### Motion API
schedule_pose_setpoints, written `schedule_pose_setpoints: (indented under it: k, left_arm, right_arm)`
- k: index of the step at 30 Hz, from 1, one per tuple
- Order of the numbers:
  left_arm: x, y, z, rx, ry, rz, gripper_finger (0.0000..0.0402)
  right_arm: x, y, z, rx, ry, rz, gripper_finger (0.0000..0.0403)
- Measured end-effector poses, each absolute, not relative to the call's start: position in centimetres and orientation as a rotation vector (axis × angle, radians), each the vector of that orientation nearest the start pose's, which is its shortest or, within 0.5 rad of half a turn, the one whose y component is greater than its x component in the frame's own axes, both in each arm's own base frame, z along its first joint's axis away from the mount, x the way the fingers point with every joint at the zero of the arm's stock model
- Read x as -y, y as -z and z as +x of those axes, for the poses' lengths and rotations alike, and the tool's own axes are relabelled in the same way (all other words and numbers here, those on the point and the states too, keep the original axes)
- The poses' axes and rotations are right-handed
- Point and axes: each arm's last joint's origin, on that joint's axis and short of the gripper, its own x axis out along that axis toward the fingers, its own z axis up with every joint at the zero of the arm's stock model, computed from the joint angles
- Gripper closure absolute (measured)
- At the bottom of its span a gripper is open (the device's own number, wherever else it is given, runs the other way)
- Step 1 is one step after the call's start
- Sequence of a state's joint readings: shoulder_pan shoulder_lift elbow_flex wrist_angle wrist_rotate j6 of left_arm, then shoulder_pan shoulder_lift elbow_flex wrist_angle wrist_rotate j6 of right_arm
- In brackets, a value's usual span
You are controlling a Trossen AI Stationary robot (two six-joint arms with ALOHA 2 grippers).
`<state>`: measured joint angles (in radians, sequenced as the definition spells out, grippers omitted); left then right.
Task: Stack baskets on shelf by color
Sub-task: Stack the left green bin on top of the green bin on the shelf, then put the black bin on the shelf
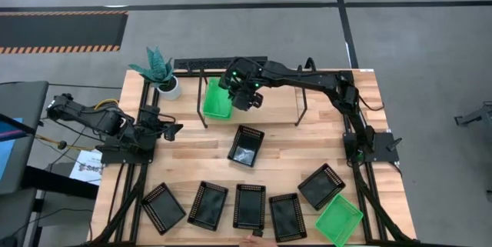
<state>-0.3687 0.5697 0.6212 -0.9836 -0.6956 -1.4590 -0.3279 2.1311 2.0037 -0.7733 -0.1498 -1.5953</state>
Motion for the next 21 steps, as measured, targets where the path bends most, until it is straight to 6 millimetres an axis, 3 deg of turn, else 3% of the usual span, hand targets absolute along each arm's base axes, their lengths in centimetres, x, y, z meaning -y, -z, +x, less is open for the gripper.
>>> schedule_pose_setpoints:
  k: [5, 10, 17, 21]
  left_arm:
    - [1.6, -24.6, 9.3, -0.410, -0.783, -0.892, 0.0141]
    - [1.6, -24.6, 9.3, -0.409, -0.784, -0.892, 0.0141]
    - [1.6, -24.7, 9.4, -0.391, -0.786, -0.913, 0.0141]
    - [1.6, -24.7, 9.4, -0.372, -0.798, -0.915, 0.0141]
  right_arm:
    - [14.7, -28.0, 44.7, -0.788, -0.540, -1.253, 0.0298]
    - [14.6, -29.5, 44.0, -0.821, -0.429, -1.137, 0.0300]
    - [13.7, -30.7, 42.7, -0.938, -0.239, -0.739, 0.0300]
    - [14.3, -29.6, 42.2, -1.026, -0.201, -0.559, 0.0301]
